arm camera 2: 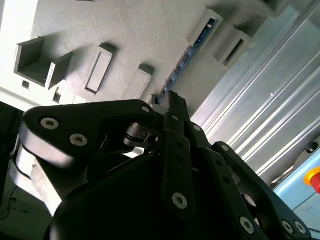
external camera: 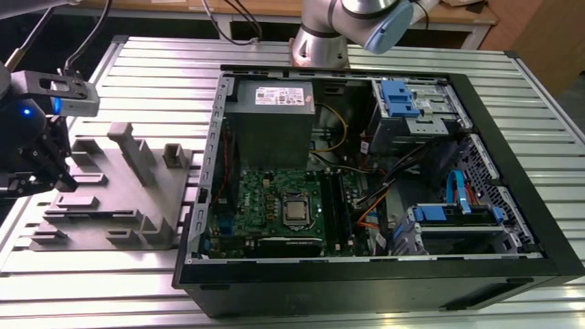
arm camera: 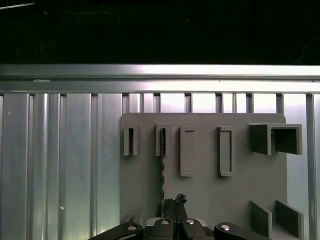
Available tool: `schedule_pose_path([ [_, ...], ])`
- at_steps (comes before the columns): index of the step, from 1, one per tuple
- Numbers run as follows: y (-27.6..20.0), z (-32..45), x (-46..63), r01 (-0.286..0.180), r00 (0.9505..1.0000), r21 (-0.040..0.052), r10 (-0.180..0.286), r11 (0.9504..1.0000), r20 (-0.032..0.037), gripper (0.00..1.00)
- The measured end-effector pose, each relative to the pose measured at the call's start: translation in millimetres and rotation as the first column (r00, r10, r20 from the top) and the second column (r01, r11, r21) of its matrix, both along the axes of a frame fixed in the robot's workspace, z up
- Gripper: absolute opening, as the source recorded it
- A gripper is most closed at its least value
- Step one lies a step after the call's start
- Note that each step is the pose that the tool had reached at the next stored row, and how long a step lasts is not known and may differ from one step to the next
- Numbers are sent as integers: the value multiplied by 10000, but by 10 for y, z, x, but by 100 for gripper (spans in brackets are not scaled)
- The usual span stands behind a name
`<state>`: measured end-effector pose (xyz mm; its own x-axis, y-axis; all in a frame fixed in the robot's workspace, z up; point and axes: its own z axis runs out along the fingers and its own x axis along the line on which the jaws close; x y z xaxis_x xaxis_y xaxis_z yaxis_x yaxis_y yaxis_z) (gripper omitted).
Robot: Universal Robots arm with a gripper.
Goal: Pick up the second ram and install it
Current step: 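Pick up the second ram and move it above second insertion slot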
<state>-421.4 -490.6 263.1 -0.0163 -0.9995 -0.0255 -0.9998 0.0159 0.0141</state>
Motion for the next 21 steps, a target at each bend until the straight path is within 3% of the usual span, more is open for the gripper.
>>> schedule_pose_path([
  [6, -10, -48, -31, 0, 10000, 0, 0, 10000, 1, 7],
  [13, -57, -109, -34, 0, 10000, -1, 0, 10000, 0, 7],
  [21, -82, -216, -34, 0, 10000, 0, 0, 10000, -1, 7],
])
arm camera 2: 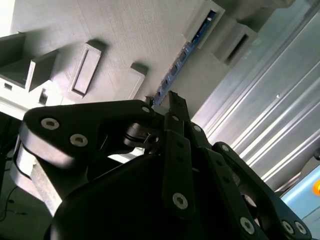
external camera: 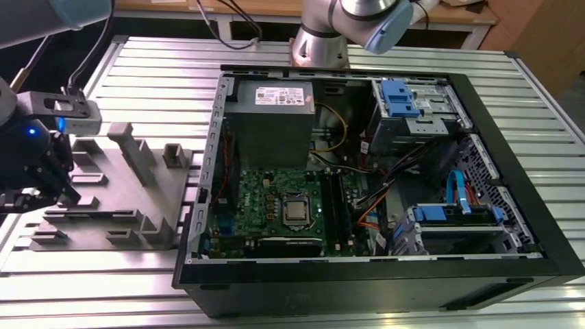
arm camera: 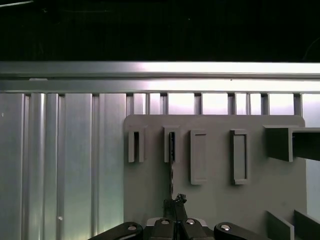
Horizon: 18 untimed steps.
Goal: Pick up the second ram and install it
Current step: 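Pick up the second ram and move it above second insertion slot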
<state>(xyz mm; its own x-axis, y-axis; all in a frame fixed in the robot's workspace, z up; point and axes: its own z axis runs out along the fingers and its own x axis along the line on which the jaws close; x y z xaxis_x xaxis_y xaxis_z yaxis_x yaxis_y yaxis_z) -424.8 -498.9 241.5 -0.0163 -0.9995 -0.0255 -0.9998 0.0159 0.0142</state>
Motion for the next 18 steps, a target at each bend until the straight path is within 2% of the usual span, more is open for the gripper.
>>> schedule_pose_path([
  [10, -22, -128, 9, 0, 10000, -1, 0, 10000, -25, 7],
  [18, -22, -184, 41, 1, 10000, 0, -1, 10000, -39, 7],
])
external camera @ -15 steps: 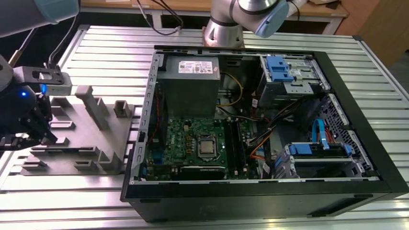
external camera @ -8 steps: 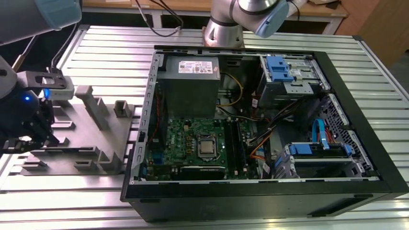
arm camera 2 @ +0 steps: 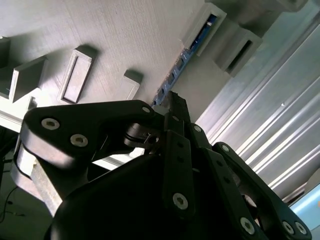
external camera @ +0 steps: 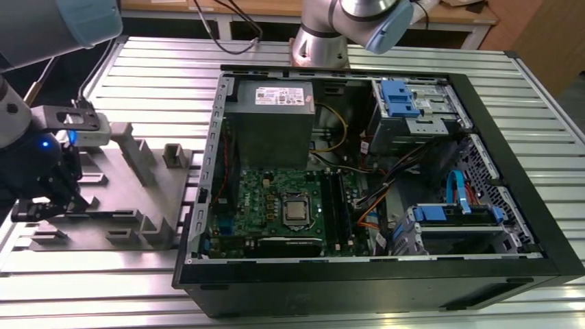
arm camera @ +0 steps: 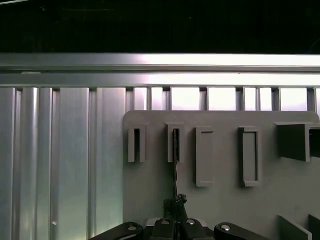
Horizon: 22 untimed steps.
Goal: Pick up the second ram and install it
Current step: 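Pick up the second ram and move it above second insertion slot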
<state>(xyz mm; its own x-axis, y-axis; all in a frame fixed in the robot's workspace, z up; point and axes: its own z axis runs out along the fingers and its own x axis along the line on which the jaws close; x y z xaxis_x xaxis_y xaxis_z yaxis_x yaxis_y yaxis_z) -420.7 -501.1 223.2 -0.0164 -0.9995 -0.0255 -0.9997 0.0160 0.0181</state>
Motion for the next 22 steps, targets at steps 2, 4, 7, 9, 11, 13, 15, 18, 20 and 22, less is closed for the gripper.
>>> schedule_pose_path([
  [2, 0, -23, 0, -1, 10000, -1, 1, 10000, -1, 7],
  [4, -1, -40, 1, -1, 10000, -18, 1, 10000, -1, 7],
  [7, -1, -51, 1, -1, 10000, -63, 1, 10000, -2, 7],
  [9, 0, -70, 0, -1, 10000, -64, 1, 10000, 0, 7],
  [11, 2, -82, 0, -1, 10000, -65, 1, 10000, -2, 7],
  [13, 4, -89, 0, -1, 10000, -66, 1, 10000, -2, 7],
  [15, 19, -98, 0, 2, 10000, -64, -2, 10000, 0, 7],
  [18, 34, -101, 0, -1, 10000, -65, 1, 10000, -1, 7],
  [20, 34, -102, 0, -1, 10000, -66, 1, 10000, -1, 7],
  [22, 34, -102, 0, -1, 10000, -65, 1, 10000, -1, 7],
])
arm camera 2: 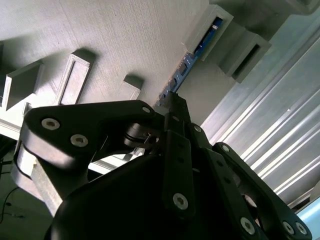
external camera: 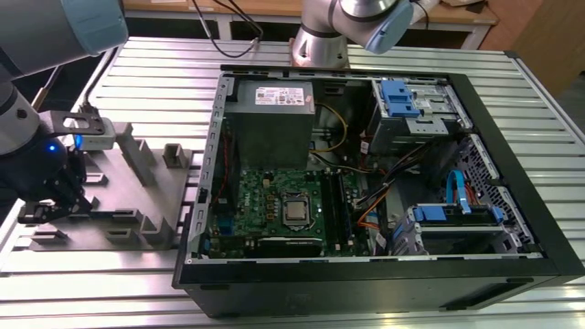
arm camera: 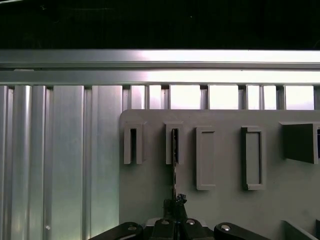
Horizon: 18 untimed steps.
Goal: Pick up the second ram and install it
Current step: 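Pick up the second ram and move it above second insertion slot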
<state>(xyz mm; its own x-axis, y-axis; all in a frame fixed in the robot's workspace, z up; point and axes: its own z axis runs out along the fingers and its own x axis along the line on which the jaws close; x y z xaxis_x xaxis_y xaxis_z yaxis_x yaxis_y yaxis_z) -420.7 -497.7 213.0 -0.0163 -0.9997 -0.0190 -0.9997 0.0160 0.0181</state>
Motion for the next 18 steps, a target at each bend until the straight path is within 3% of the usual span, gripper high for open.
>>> schedule_pose_path([
  [1, 0, 0, 0, 0, 10000, 0, 0, 10000, 0, 8],
  [3, 0, 0, 0, 0, 10000, 0, 0, 10000, 0, 20],
  [5, 0, -1, 0, 0, 10000, 0, 0, 10000, -1, 20],
  [6, 0, -1, 0, 0, 10000, 0, 0, 10000, 0, 27],
  [13, 2, -31, -63, 0, 10000, 0, 0, 10000, 3, 27],
  [18, 6, -97, -76, -4, 10000, 0, 4, 10000, 3, 27],
])
